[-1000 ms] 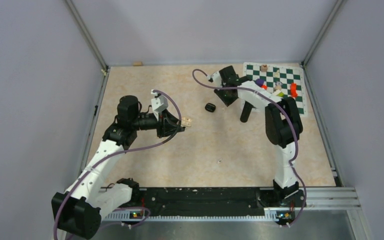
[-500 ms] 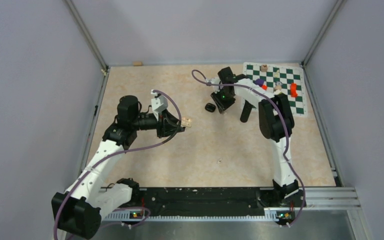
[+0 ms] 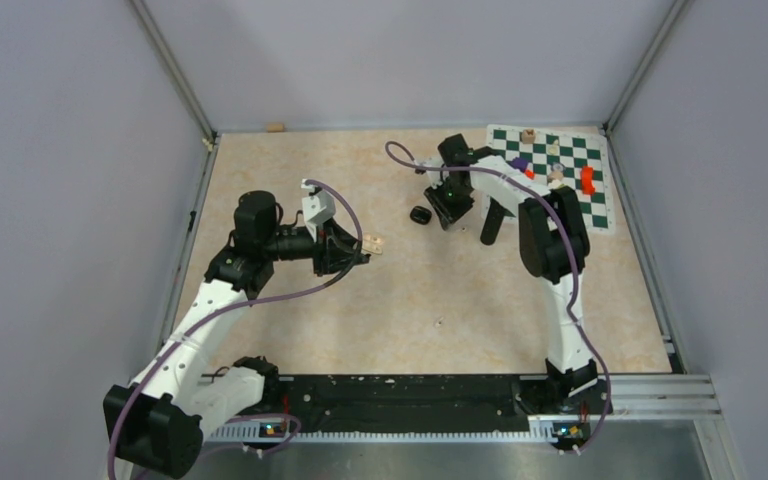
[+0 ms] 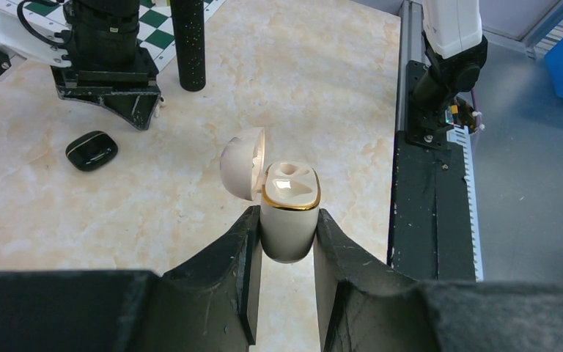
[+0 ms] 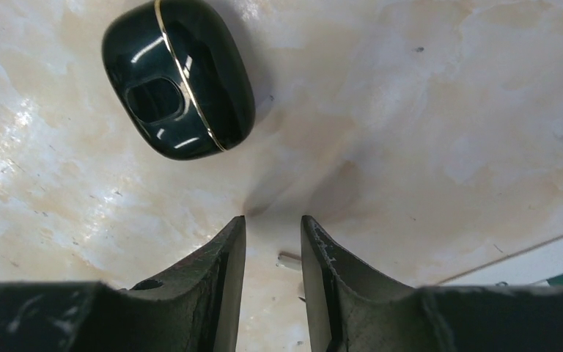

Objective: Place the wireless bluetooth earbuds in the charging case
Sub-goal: Pick up the right earbud from the center of the board.

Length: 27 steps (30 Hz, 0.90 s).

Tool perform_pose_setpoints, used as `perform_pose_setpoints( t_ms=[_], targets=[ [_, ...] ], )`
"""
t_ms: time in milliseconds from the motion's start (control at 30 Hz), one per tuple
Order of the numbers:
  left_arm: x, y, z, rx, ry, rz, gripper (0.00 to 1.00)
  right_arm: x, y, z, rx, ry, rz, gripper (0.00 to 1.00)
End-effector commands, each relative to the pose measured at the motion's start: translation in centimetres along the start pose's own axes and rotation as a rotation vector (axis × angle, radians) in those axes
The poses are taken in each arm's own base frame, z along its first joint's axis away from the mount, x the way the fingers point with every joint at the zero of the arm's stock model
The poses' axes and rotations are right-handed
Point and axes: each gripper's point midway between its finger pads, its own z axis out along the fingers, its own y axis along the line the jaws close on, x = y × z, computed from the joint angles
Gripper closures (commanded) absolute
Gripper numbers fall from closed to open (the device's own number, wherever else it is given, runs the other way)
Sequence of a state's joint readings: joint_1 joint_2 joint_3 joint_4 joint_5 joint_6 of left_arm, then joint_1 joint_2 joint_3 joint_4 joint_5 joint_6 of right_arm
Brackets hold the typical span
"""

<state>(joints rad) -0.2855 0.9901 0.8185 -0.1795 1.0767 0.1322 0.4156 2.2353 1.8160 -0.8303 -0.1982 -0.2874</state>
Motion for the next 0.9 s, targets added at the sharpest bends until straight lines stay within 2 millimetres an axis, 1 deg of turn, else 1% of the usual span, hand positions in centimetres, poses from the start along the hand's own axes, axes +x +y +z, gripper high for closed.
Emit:
perform_pose_setpoints(
  t_ms=[0,67,167,267,433,567,700,867],
  targets=[
    [-1.0,-0.4,-0.3,0.009,-0.033,0.055,1.0,-1.6,-1.1,-4.9,0.086,-0.057,-0.07,0.66],
    [-1.0,-0.3,-0.3,0.01,-0.032,0.054,1.0,-0.9,-1.6,-5.8,0.124,-0.038,-0.096,0.65],
    [-1.0,-0.3,-0.2,0.01,-0.031,0.053,1.0,0.6,-1.9,-6.0,0.152,-0.001,-0.127,0.63],
    [-1.0,-0.3,-0.2,0.009,-0.032,0.052,1.0,1.7,-2.3,-5.5,0.175,0.032,-0.13,0.62],
    [-1.1,-0.4,-0.2,0.011,-0.035,0.053,1.0,2.8,-2.8,-4.4,0.208,0.06,-0.127,0.62],
    [-1.1,-0.3,-0.3,0.01,-0.035,0.052,1.0,3.1,-3.0,-3.7,0.232,0.065,-0.132,0.62],
    [-1.1,-0.3,-0.3,0.009,-0.035,0.053,1.0,3.1,-2.7,-3.1,0.231,0.059,-0.139,0.63],
    [-1.1,-0.3,-0.3,0.011,-0.035,0.052,1.0,2.5,-2.1,-2.8,0.215,0.023,-0.159,0.63]
  ],
)
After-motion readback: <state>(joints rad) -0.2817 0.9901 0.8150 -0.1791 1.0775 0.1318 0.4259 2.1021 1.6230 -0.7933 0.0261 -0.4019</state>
